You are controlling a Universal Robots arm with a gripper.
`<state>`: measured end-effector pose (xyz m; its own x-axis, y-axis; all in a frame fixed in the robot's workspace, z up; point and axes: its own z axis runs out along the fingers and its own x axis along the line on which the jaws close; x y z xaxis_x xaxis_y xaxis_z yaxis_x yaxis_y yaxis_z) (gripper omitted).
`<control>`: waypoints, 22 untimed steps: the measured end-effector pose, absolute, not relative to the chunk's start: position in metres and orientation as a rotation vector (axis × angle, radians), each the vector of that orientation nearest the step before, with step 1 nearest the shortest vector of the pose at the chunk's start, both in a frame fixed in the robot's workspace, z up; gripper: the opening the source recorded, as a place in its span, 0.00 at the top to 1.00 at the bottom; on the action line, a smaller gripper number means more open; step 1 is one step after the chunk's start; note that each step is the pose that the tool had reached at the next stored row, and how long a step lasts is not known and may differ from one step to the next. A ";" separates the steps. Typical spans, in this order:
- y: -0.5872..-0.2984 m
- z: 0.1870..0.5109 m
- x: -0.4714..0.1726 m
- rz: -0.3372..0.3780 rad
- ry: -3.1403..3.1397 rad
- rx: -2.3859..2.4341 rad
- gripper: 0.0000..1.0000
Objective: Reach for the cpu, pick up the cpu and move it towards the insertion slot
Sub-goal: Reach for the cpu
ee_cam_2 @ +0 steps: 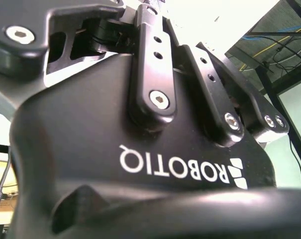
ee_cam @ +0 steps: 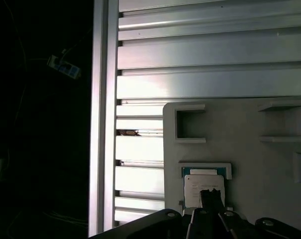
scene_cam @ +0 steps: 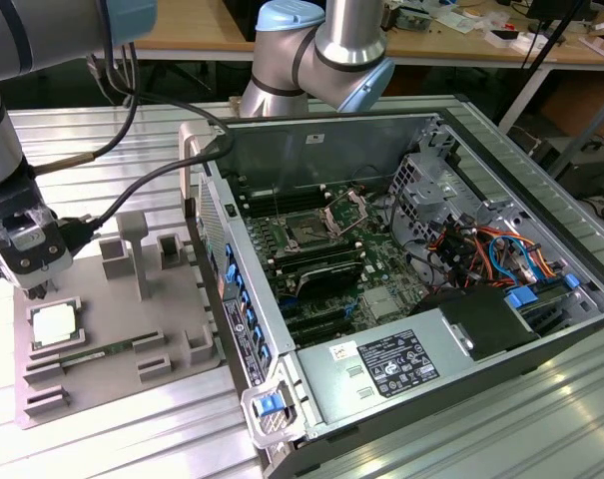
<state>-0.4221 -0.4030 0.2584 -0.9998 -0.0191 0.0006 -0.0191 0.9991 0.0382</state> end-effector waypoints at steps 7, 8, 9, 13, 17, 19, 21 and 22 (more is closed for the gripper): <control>-0.403 0.256 -0.422 -0.060 -3.140 0.030 0.89; -0.403 0.256 -0.422 -0.060 -3.140 0.030 0.89; -0.403 0.255 -0.422 -0.060 -3.140 0.030 0.89; -0.403 0.254 -0.422 -0.060 -3.140 0.030 0.89; -0.403 0.253 -0.422 -0.060 -3.140 0.030 0.89; -0.403 0.252 -0.422 -0.060 -3.140 0.030 0.89; -0.403 0.252 -0.422 -0.060 -3.140 0.030 0.89; -0.403 0.252 -0.422 -0.060 -3.140 0.030 0.89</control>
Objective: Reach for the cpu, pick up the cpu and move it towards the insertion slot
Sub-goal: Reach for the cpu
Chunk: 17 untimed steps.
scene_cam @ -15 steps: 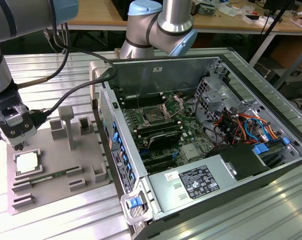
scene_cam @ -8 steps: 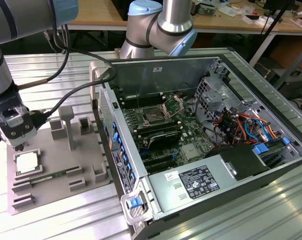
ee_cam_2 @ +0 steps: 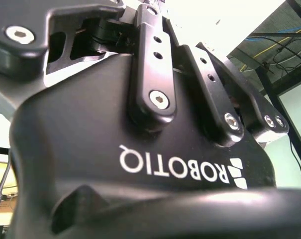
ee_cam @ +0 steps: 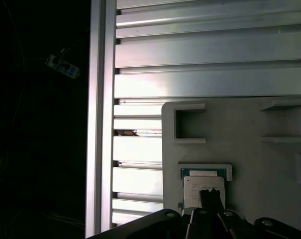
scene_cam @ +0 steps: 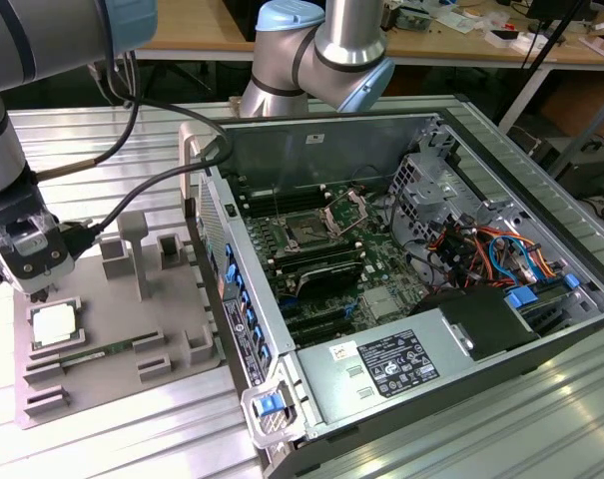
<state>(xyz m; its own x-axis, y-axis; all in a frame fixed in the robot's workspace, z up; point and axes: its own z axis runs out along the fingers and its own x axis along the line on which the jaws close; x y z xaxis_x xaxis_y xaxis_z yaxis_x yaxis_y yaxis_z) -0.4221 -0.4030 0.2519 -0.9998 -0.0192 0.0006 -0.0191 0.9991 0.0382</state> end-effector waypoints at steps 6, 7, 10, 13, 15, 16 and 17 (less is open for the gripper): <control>-0.403 0.250 -0.422 -0.060 -3.140 0.030 0.89; -0.403 0.250 -0.422 -0.060 -3.140 0.030 0.89; -0.403 0.249 -0.422 -0.060 -3.140 0.030 0.89; -0.403 0.249 -0.422 -0.060 -3.140 0.030 0.89; -0.403 0.248 -0.422 -0.060 -3.140 0.030 0.89; -0.403 0.248 -0.422 -0.060 -3.140 0.030 0.89; -0.403 0.247 -0.422 -0.060 -3.140 0.030 0.89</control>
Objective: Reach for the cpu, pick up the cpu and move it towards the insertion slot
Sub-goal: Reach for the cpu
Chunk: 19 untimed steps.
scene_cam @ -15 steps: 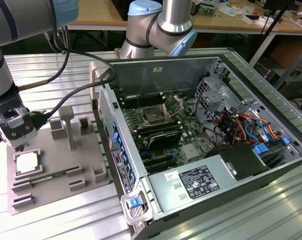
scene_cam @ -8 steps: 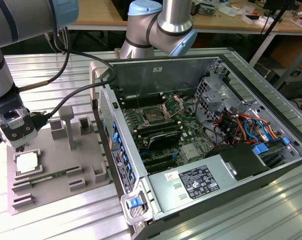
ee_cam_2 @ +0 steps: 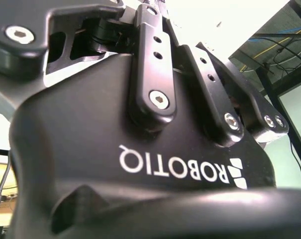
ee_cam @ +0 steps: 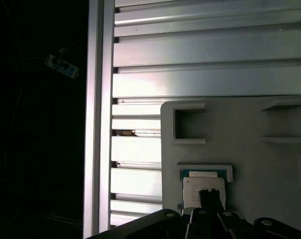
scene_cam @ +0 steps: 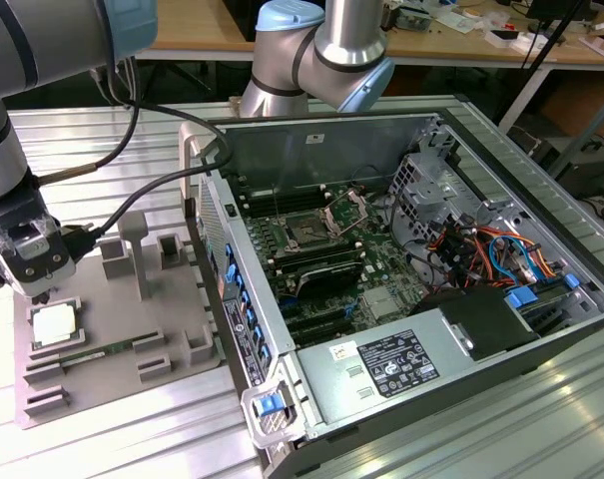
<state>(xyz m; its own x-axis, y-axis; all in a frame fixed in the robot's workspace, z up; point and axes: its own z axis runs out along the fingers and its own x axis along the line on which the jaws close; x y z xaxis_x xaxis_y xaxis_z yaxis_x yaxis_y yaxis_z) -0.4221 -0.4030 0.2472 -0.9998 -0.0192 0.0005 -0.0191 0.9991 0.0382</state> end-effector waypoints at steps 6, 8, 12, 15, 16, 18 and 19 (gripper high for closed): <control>-0.403 0.245 -0.422 -0.060 -3.140 0.030 0.89; -0.403 0.244 -0.422 -0.060 -3.140 0.030 0.89; -0.403 0.243 -0.422 -0.060 -3.140 0.030 0.89; -0.403 0.241 -0.422 -0.060 -3.140 0.030 0.89; -0.403 0.241 -0.422 -0.060 -3.140 0.030 0.89; -0.403 0.240 -0.422 -0.060 -3.140 0.030 0.89; -0.403 0.240 -0.422 -0.060 -3.140 0.030 0.89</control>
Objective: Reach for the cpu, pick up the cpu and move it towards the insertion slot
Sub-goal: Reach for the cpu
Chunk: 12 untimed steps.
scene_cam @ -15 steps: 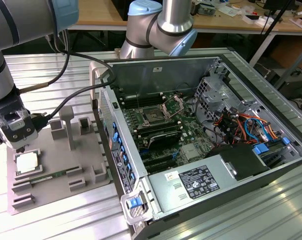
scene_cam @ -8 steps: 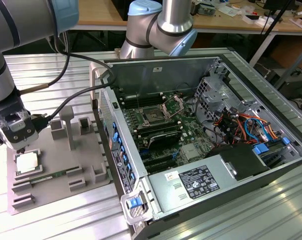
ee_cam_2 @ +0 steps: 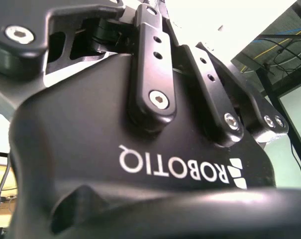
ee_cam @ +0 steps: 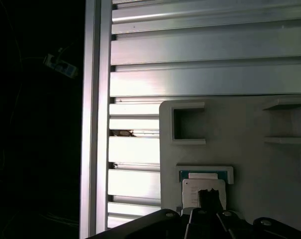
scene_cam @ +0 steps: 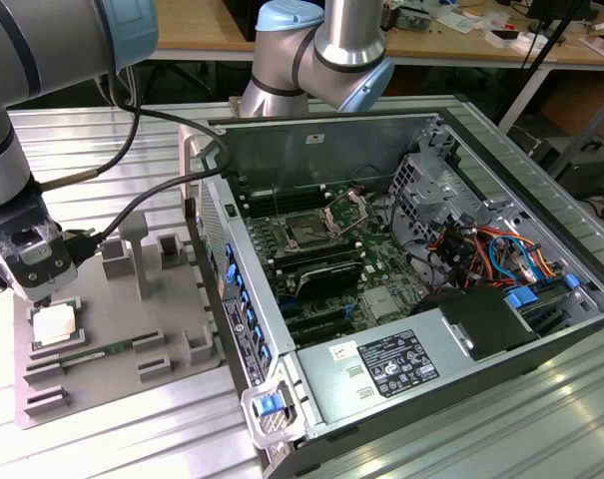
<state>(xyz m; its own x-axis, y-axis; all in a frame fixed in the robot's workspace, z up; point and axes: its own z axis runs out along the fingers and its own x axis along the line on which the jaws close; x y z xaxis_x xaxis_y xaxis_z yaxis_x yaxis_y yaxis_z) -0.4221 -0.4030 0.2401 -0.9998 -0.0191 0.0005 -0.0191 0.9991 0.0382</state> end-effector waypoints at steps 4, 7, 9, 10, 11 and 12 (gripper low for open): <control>-0.403 0.239 -0.422 -0.060 -3.140 0.030 0.89; -0.403 0.238 -0.422 -0.060 -3.140 0.030 0.89; -0.403 0.237 -0.422 -0.060 -3.140 0.030 0.89; -0.403 0.237 -0.422 -0.060 -3.140 0.030 0.89; -0.403 0.237 -0.422 -0.060 -3.140 0.030 0.89; -0.403 0.236 -0.422 -0.060 -3.140 0.030 0.89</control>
